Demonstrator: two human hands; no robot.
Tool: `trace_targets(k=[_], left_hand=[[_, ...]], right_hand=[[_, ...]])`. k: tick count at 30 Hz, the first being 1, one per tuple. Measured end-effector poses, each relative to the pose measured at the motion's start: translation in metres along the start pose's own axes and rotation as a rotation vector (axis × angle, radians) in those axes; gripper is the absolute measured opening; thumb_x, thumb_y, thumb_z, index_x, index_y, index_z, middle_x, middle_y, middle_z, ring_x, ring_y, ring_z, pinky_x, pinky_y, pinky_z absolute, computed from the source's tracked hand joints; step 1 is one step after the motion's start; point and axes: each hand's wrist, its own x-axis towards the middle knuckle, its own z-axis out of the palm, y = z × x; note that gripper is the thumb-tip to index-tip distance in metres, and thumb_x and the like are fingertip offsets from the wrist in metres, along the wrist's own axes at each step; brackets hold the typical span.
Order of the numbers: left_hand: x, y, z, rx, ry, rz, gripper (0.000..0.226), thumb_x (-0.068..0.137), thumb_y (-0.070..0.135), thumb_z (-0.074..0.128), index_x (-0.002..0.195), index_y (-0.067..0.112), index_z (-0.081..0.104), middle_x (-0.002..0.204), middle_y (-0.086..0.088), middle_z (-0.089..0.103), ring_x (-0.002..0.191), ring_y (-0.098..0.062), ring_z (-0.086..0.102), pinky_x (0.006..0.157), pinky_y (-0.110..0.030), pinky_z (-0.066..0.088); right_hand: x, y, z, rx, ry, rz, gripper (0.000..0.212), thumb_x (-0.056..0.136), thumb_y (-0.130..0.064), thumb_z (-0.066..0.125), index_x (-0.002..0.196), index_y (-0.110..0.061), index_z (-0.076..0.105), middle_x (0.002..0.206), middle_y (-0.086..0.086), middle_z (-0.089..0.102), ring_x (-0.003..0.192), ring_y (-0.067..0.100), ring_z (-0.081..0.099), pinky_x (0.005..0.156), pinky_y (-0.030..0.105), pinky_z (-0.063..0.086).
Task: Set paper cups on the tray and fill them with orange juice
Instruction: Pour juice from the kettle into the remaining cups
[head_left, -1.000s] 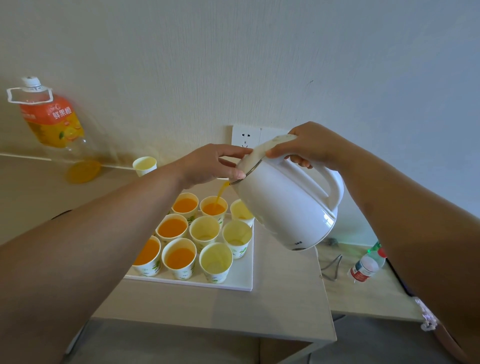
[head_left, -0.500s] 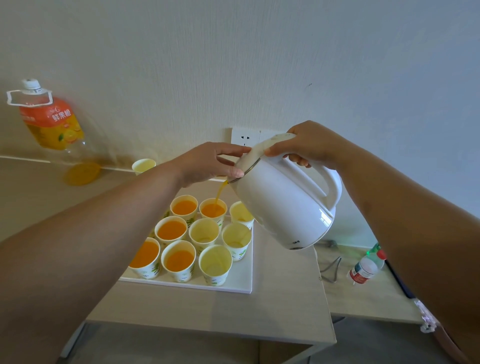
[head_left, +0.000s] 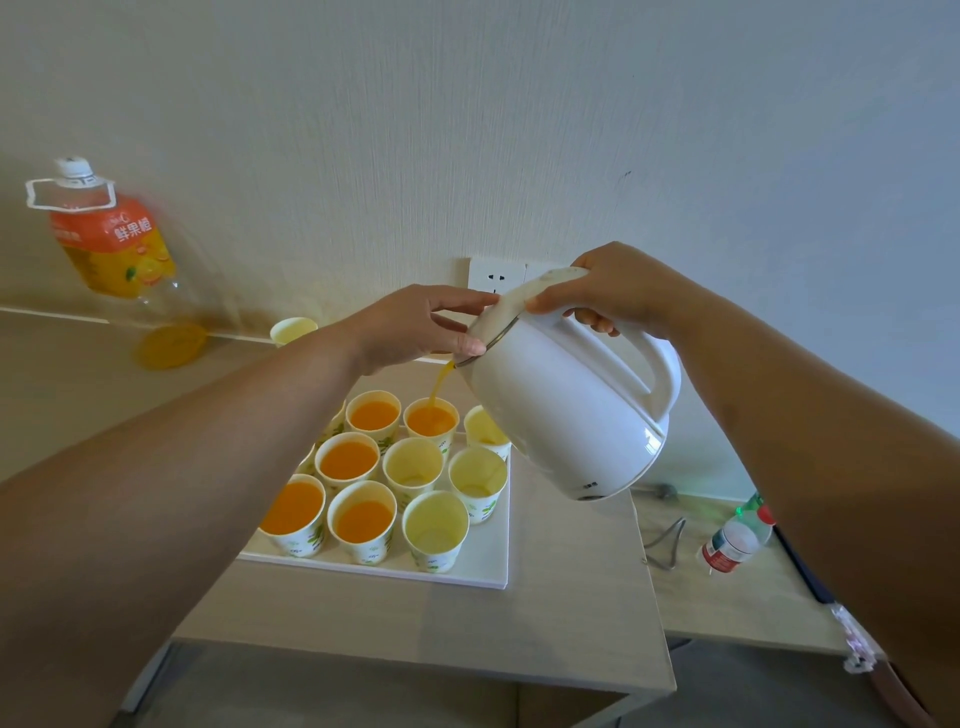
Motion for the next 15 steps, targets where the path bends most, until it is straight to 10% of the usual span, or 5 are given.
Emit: trace_targets(k=[15], left_hand=[[-0.0050, 0.0067, 0.0020, 0.008, 0.046, -0.056, 0.053, 0.084, 0.022, 0.071, 0.134, 0.029, 0.055, 0.128, 0.007, 0.060, 0.114, -0.013, 0.057, 0.093, -0.029, 0.042]], right_hand=[[-0.0008, 0.0051, 0.0031, 0.063, 0.034, 0.005, 0.034, 0.072, -0.033, 0.077, 0.066, -0.009, 0.054, 0.049, 0.000, 0.047, 0.037, 0.008, 0.039, 0.044, 0.019, 0.034]])
